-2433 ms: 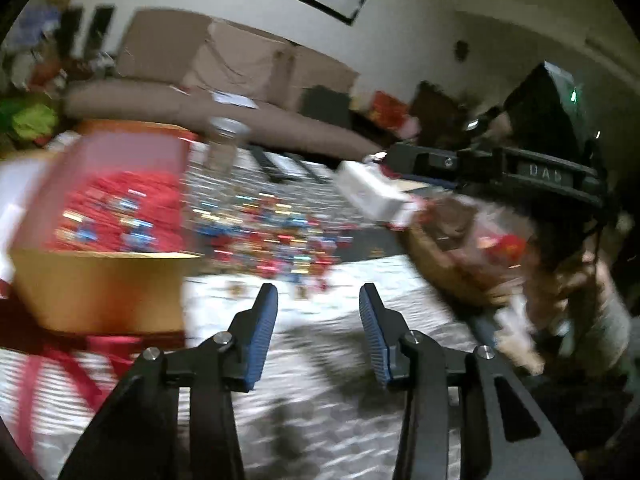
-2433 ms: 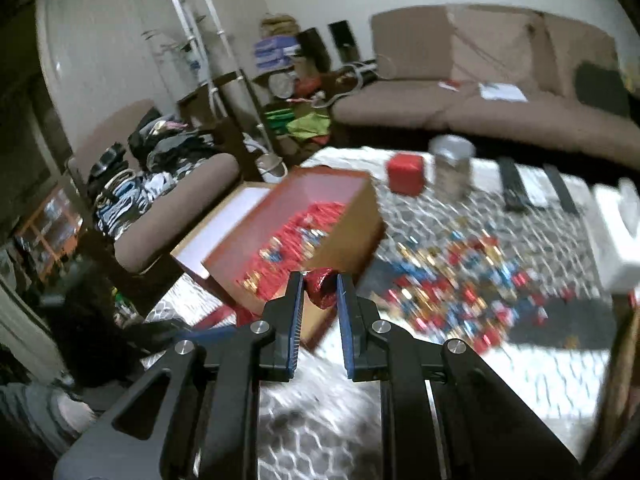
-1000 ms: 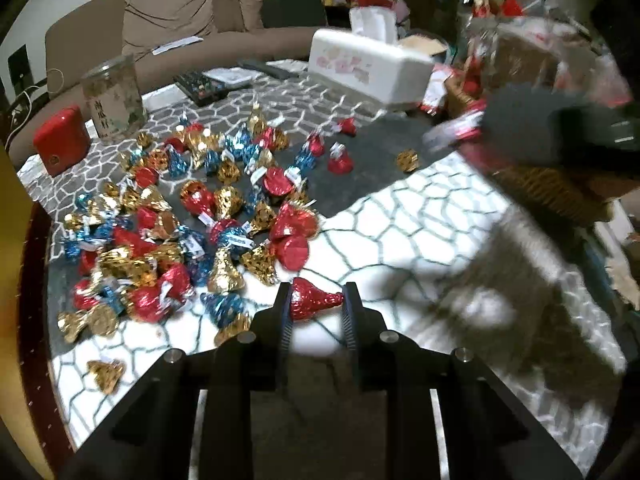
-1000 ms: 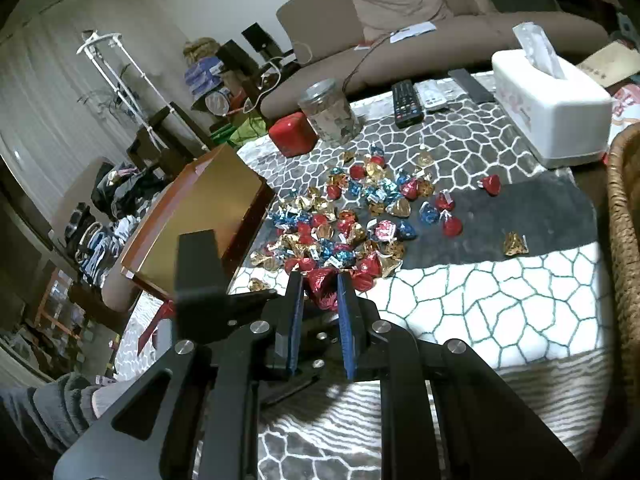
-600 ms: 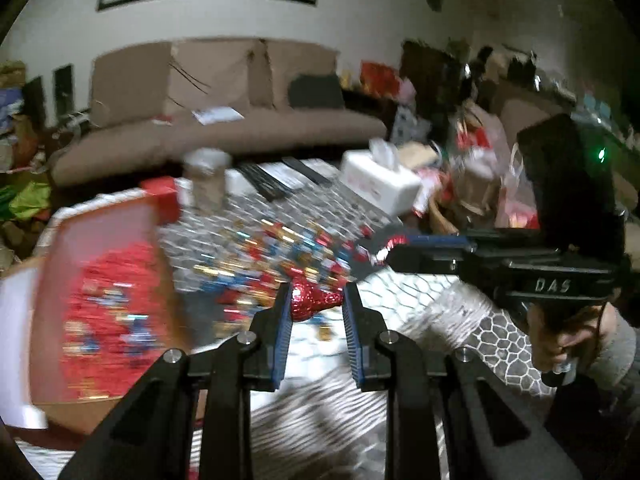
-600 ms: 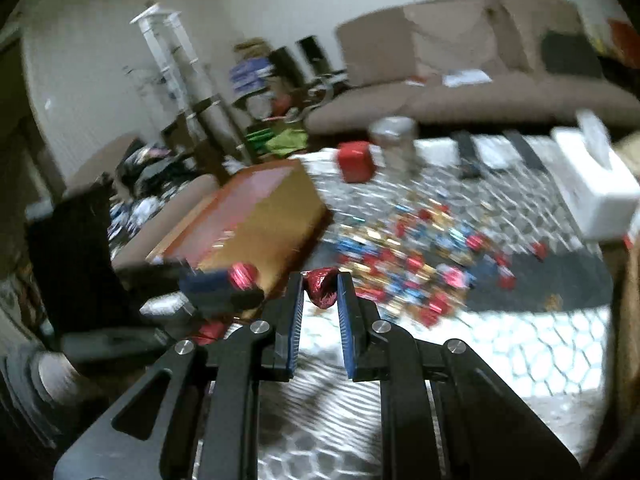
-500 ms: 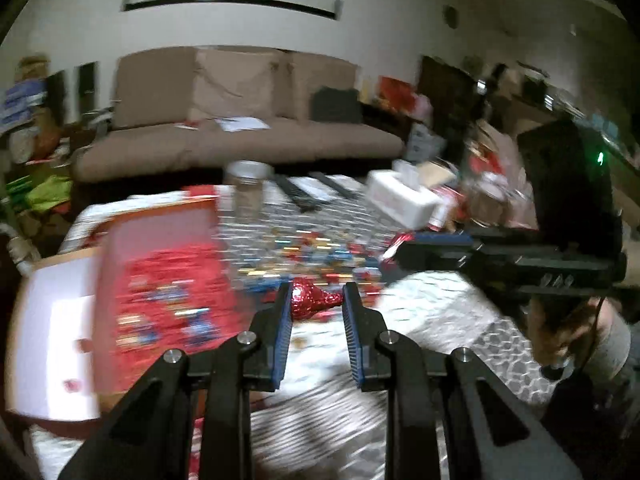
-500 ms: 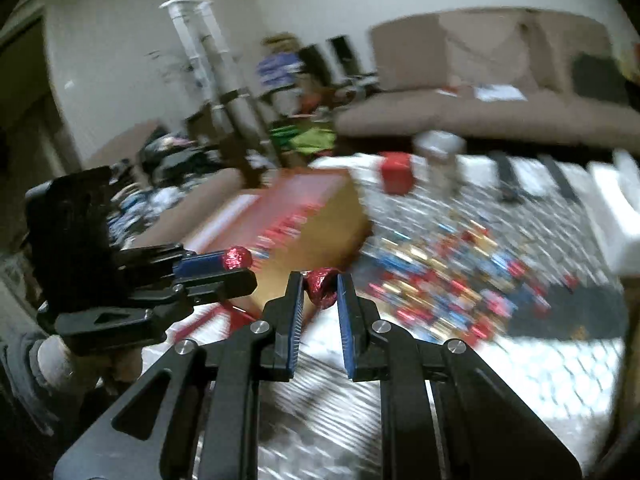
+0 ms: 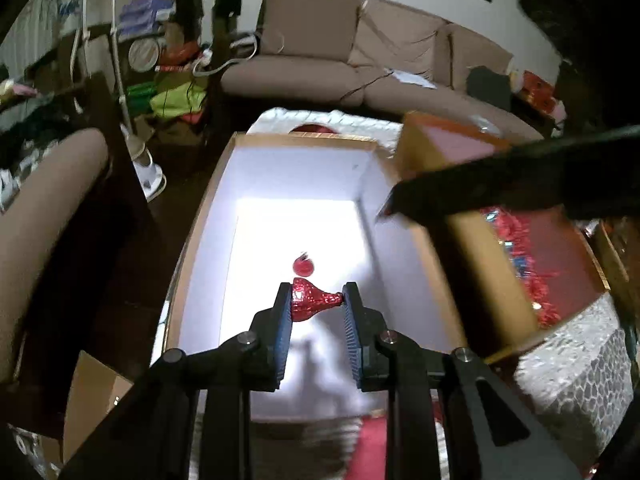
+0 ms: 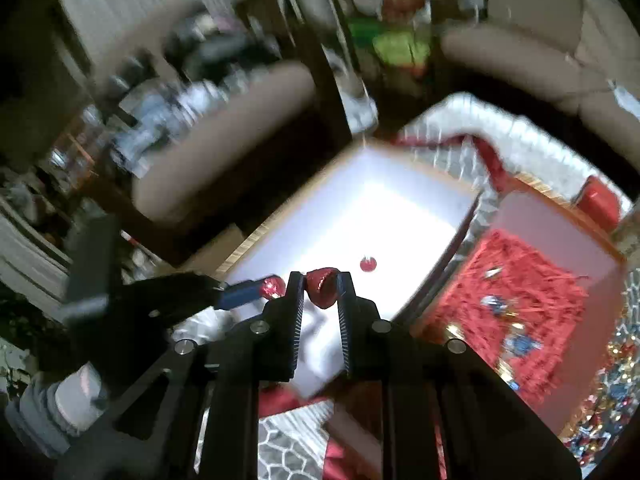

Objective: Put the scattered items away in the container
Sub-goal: 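Carry the left tool's red kiss into the white-lined lid and open while the right tool releases its kiss, then move both tools back over the scattered chocolates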

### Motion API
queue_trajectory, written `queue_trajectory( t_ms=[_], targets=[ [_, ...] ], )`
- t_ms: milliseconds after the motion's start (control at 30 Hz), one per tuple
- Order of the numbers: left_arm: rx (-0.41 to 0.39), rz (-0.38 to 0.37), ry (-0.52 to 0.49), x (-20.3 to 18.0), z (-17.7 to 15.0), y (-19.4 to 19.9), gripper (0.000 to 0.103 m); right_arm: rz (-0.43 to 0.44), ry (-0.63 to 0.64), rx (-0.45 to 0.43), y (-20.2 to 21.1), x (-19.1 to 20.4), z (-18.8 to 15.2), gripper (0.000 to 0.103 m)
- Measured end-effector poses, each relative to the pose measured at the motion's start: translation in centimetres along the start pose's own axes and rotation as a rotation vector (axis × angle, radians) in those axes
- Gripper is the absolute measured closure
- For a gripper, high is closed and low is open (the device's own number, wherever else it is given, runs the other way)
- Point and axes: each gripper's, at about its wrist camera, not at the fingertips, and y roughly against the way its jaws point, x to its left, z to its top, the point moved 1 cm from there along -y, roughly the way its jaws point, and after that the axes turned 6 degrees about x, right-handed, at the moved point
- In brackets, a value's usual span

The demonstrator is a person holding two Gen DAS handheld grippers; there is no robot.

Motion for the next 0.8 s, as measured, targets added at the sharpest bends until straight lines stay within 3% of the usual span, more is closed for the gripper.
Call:
queue_trajectory(
  t_ms=[100,167,233,400,533,633,800],
  targets=[
    [0.01,-0.039,0.022,0.5,0.0,-0.8,0.077,-0.036,-0.029,0.087,-3.6,-0.3,0.8,0.087],
    [-0.006,-0.084,0.063,1.1,-0.1,-0.4,0.06,-0.035,-0.041,0.096,-4.6,-0.8,0.9,0.088],
    [-0.018,-0.113,0.1,1.5,-0.2,0.1,0.051,-0.004,-0.063,0.081,-4.6,-1.2,0.9,0.087],
    [-0.052,-0.103,0.127,2.2,0.5,1.4,0.051,0.019,-0.091,0.057,-3.9,-1.6,1.4,0.084],
    [-0.169,-0.148,0.165,2.7,0.7,6.1,0.049,0.083,-0.086,-0.049,0.9,-2.1,-0.3,0.083],
    [-0.237,-0.167,0.148,1.7,0.3,9.4,0.047,0.088,-0.067,-0.157,6.5,-3.4,-3.9,0.083],
    [-0.293,-0.187,0.019,-5.0,-0.7,12.6,0.04,-0.008,-0.08,-0.278,15.0,-7.9,-12.3,0.081]
  ],
)
